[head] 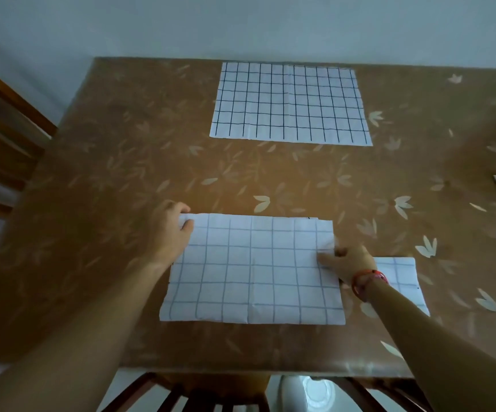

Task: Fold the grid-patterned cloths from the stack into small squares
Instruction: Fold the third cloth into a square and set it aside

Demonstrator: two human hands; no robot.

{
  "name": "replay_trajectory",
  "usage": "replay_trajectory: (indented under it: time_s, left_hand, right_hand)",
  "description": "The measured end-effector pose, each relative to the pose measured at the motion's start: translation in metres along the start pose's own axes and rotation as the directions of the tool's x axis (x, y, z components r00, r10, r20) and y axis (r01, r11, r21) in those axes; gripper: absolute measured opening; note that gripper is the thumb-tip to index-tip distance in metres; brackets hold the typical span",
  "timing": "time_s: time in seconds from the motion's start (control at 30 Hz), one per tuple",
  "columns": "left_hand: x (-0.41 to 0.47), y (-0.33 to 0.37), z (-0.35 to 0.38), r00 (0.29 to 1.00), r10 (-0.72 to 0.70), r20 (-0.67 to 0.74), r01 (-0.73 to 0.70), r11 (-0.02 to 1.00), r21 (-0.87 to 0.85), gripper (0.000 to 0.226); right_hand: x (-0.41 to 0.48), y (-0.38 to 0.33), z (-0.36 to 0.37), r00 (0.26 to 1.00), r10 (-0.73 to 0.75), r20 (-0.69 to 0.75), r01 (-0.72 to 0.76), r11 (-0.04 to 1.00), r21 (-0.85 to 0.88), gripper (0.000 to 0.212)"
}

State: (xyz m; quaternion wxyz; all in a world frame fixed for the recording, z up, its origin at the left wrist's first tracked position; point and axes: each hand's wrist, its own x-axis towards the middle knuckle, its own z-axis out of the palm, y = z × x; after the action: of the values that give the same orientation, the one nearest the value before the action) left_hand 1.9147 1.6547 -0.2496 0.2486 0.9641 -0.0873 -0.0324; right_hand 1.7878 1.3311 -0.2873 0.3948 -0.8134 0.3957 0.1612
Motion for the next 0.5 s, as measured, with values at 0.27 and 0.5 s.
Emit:
replay_trajectory:
  time_s: [0.27, 0.5]
  left_hand:
    - [-0.046, -0.012, 0.006, 0.981, -0.186, 0.055, 0.188, 0.982, -0.032, 0.03]
    - [-0.101, -0.031, 0.002, 0.889, -0.426, 0.17, 0.449, 0.884, -0.132, 0.022]
  right_hand:
    - [0.009, 0.004, 0.003, 1.0, 0.022, 0.0, -0.022, 0.998, 0.061, 0.031]
    - [-0.007, 0.007, -0.005, 1.0, -0.016, 0.018, 0.013, 0.987, 0.162, 0.034]
